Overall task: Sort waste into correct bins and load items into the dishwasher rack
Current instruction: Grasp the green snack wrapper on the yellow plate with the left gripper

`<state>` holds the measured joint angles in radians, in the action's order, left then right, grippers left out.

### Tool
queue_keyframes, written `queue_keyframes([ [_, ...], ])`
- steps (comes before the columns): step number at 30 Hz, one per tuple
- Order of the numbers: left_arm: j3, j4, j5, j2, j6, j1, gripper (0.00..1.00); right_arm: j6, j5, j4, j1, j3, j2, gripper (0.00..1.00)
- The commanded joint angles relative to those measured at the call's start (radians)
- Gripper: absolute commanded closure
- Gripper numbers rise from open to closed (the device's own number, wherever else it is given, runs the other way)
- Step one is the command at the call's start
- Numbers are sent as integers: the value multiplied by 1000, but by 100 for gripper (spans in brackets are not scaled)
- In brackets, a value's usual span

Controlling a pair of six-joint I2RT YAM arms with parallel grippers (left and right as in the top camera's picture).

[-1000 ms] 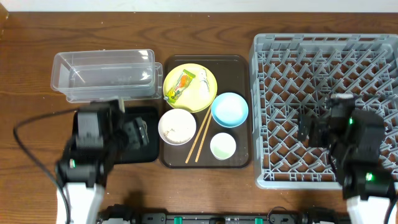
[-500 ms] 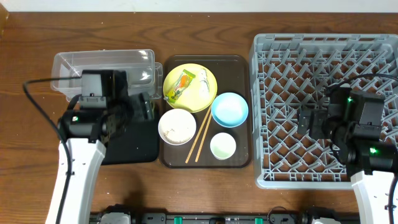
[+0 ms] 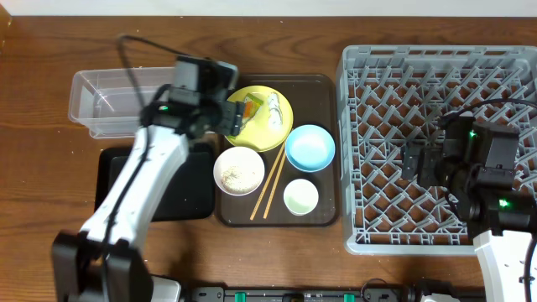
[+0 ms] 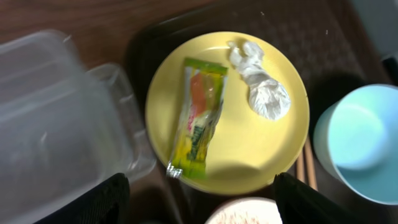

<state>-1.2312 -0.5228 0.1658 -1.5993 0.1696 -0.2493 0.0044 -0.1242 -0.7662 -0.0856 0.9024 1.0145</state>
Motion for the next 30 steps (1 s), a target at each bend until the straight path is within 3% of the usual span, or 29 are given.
queue_keyframes([
  [1,-19,39,-59,-79,106,-38,23,10,-8,4,27,22,-2,1],
  [14,-19,109,-81,-336,107,-56,23,10,-8,3,27,22,-2,1],
  [17,-18,102,-80,-356,102,-56,28,10,-8,3,27,22,-2,1],
  [21,-18,99,-81,-353,102,-56,56,10,-8,2,27,22,-2,1],
  [23,-19,95,-80,-348,92,-56,75,10,-8,2,27,22,-2,1],
  [25,-19,91,-81,-334,60,-56,85,10,-8,0,27,22,-2,1],
  [30,-19,95,-81,-234,-19,-55,93,9,-7,-1,27,22,-2,1],
])
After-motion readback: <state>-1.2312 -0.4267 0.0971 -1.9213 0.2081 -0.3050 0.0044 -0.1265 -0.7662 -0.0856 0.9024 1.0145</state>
